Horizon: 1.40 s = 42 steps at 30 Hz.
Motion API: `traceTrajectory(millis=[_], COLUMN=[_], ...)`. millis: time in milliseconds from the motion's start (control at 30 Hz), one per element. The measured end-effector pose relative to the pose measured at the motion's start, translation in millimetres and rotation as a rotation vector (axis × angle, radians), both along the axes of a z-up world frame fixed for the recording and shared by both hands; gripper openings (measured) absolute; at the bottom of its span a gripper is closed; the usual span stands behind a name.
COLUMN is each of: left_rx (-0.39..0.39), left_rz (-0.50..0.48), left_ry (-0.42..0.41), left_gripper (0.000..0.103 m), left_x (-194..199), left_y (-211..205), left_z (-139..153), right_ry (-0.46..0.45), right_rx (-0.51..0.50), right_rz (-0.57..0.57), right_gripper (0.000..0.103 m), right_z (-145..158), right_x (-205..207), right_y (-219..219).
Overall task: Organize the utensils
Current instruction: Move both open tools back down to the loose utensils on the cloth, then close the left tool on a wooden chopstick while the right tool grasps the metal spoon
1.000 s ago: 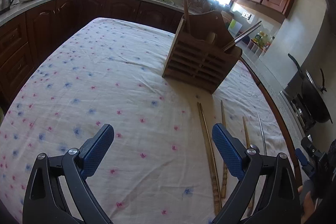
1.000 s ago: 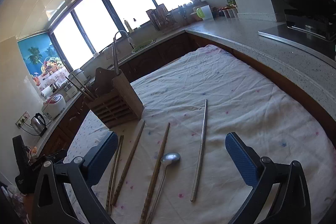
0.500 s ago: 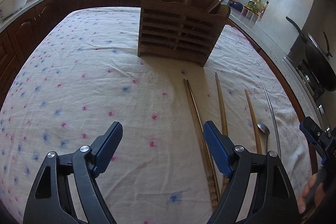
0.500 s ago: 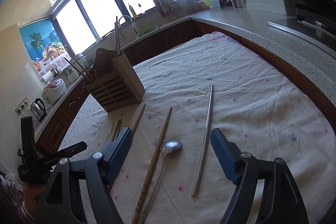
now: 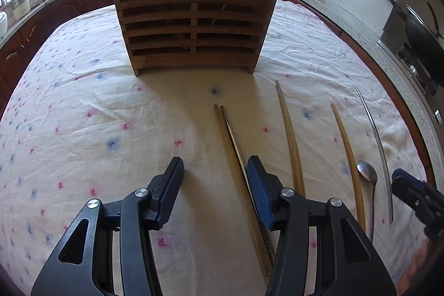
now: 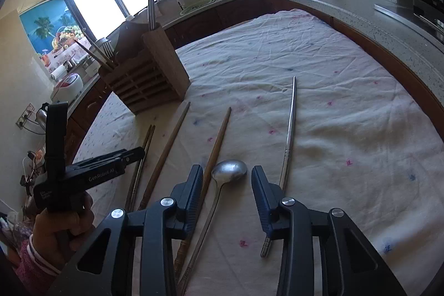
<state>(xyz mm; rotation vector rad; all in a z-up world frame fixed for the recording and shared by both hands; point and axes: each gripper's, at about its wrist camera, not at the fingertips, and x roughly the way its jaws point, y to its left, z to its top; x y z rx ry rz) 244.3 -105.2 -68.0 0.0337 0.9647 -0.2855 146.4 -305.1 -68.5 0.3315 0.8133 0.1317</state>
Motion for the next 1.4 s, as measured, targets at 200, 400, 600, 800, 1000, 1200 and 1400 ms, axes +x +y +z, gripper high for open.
traceTrajectory(millis=[200, 400, 600, 800, 1000, 1200, 1400], left_rx=[0.032, -0.072, -0.117, -0.038, 0.019, 0.063, -0.029], left_rz=[-0.085, -0.035, 0.003, 0.012, -0.039, -0.066, -0.047], left_ry=[0.007, 0.068, 0.085, 0.058, 0.057, 0.046, 0.041], left_gripper=[0.027, 0.027, 0.027, 0.028, 0.027, 0.025, 0.025], left_x=[-15.2, -0.9, 5.9, 5.9, 19.3, 21.5, 9.9], left_y=[5.2, 22.9, 36.9, 32.2, 6.2, 0.5, 22.3], left_z=[1.6, 4.7, 4.6, 4.2, 3.1, 3.7, 15.2], right_ry=[0.094, 0.097, 0.097, 0.091, 0.092, 0.095, 0.090], right_rx=[0.001, -0.008, 0.041, 0.040, 0.021, 0.028, 0.047], right_rz=[0.043, 0.060, 0.060, 0.065, 0.069, 0.075, 0.079], right_gripper=[0.020, 0.016, 0.012, 0.012, 0.012, 0.012, 0.012], right_z=[-23.0, -23.2, -26.7, -26.5, -24.9, -25.2, -26.6], right_x=[16.5, 30.3, 32.5, 31.5, 34.1, 37.8, 37.5], right_y=[11.8, 15.3, 6.2, 7.1, 9.8, 8.4, 5.5])
